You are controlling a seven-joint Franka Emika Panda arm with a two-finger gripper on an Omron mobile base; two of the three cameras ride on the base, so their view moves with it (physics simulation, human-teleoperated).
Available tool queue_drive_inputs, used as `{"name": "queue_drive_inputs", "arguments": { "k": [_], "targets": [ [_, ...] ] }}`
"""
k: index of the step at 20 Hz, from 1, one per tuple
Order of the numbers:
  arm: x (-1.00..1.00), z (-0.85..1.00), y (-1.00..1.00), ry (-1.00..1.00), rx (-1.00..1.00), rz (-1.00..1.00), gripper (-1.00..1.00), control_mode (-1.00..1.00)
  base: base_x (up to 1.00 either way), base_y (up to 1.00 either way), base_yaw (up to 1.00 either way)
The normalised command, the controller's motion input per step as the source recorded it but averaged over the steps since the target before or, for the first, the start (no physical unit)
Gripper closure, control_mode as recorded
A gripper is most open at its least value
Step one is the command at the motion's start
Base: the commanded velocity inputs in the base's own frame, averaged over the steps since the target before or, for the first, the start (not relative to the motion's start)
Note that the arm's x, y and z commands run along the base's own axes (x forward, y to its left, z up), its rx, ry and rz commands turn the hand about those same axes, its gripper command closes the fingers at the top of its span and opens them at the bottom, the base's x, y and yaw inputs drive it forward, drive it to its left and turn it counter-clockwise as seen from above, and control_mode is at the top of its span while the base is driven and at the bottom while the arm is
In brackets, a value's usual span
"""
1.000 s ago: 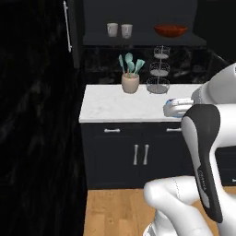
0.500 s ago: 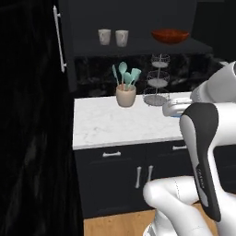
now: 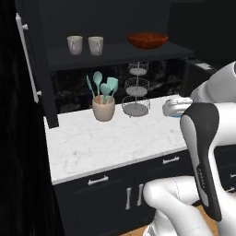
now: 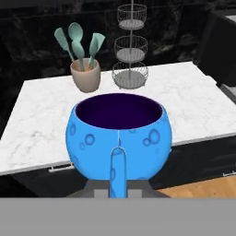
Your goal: Gather all objects into one cabinet and sort the glasses and bowls to opposite sides.
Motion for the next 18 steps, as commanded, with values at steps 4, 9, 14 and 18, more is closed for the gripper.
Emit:
{"name": "queue_drive_inputs", "arguments": {
  "k": [4, 9, 14, 18],
  "targets": [
    [0.00, 0.00, 0.00, 0.00, 0.00, 0.00, 1.00, 1.00, 0.44, 0.09, -0.06],
    [0.00, 0.00, 0.00, 0.00, 0.00, 0.00, 1.00, 1.00, 0.44, 0.01, 0.24],
    [0.00, 0.00, 0.00, 0.00, 0.00, 0.00, 1.00, 1.00, 0.29, 0.00, 0.29],
    [0.00, 0.00, 0.00, 0.00, 0.00, 0.00, 1.00, 1.00, 0.25, 0.00, 0.21]
  ]
}}
